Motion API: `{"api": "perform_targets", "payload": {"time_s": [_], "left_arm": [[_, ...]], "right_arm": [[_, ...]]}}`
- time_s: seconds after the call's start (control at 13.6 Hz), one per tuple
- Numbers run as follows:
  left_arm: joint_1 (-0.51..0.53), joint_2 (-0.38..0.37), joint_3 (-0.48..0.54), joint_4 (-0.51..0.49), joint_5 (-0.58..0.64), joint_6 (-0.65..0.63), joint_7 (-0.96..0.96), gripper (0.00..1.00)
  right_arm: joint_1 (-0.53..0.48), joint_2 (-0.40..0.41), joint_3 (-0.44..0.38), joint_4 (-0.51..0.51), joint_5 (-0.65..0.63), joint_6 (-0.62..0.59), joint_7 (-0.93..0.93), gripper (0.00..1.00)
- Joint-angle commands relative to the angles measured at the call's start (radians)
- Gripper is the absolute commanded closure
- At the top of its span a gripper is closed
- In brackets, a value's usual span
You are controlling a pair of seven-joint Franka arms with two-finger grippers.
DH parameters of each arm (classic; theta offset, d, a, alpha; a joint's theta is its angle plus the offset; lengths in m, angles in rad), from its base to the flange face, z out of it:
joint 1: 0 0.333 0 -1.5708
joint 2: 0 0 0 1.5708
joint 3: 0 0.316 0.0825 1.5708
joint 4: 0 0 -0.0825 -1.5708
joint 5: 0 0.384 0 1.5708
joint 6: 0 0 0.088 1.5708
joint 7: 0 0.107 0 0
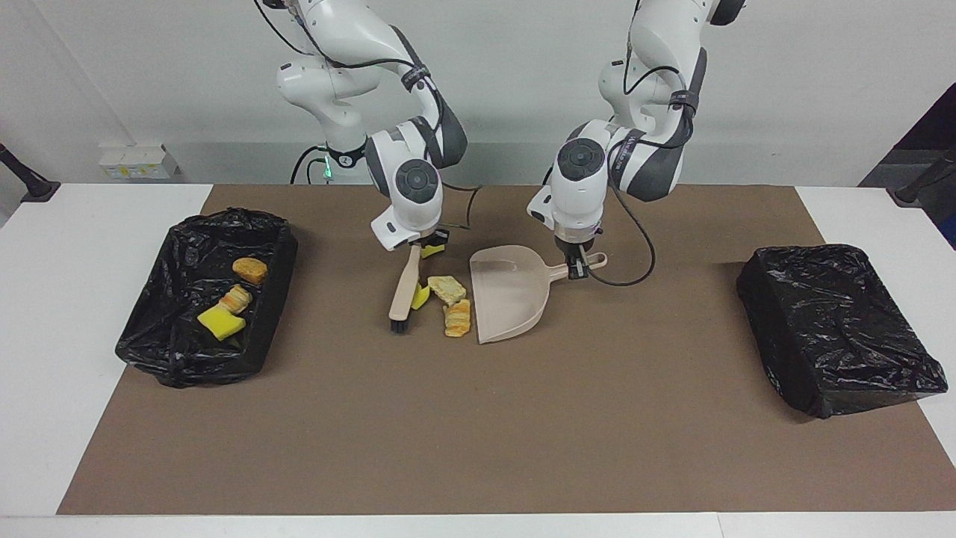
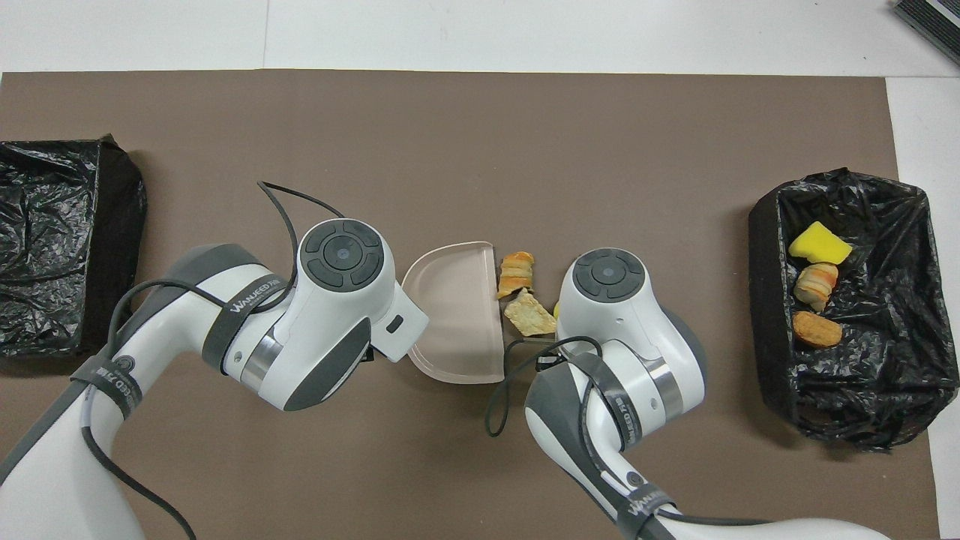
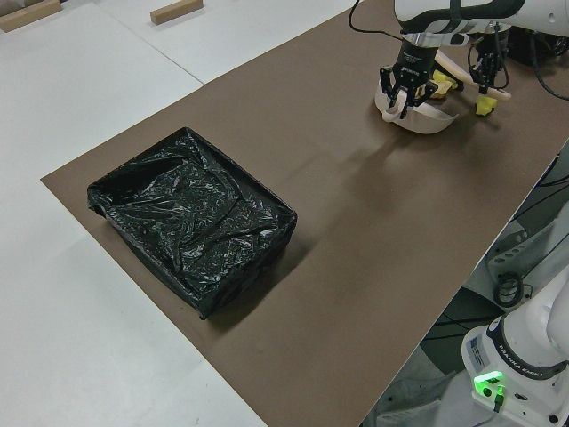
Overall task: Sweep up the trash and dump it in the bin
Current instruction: 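Sweep bread and sponge into the dustpan with the right gripper's brush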
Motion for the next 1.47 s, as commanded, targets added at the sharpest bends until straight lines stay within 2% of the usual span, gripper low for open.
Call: {"api": "perform_targets", "payload": {"time_s": [0.0, 0.29, 0.44, 0.66, 0.81, 0.96, 1.25, 1.4], "left_arm": [[-0.022, -0.044, 0.009, -0.063, 0.024, 0.016, -0.003, 1.00], [-0.021, -0.044, 0.009, -0.064, 0.024, 0.018, -0.003, 1.00], [-0.019, -0.044, 0.009, -0.064, 0.024, 0.018, -0.003, 1.00], [-0.019, -0.044, 0.009, -0.064, 0.024, 0.018, -0.003, 1.00], [-0.019, -0.042, 0.009, -0.064, 0.024, 0.026, -0.003, 1.00], [-0.015, -0.042, 0.009, -0.063, 0.024, 0.017, 0.007, 1.00], [-0.015, -0.047, 0.009, -0.066, 0.024, -0.002, 0.017, 1.00], [-0.026, -0.061, 0.009, -0.066, 0.024, -0.055, 0.015, 1.00]], "right_arm": [[0.021, 0.072, 0.005, 0.108, 0.042, -0.005, -0.007, 1.00], [0.044, 0.084, 0.031, 0.137, 0.160, 0.006, -0.271, 1.00], [0.045, 0.075, 0.031, 0.134, 0.226, -0.003, -0.346, 1.00], [0.012, -0.006, 0.030, 0.140, 0.345, -0.096, -0.405, 1.00], [-0.020, -0.078, 0.030, 0.140, 0.350, -0.184, -0.431, 1.00], [-0.061, -0.106, 0.025, 0.136, 0.343, -0.244, -0.432, 1.00], [-0.112, -0.140, 0.020, 0.070, 0.318, -0.249, -0.388, 1.00], [-0.117, -0.189, 0.019, -0.017, 0.268, -0.247, -0.345, 1.00]]}}
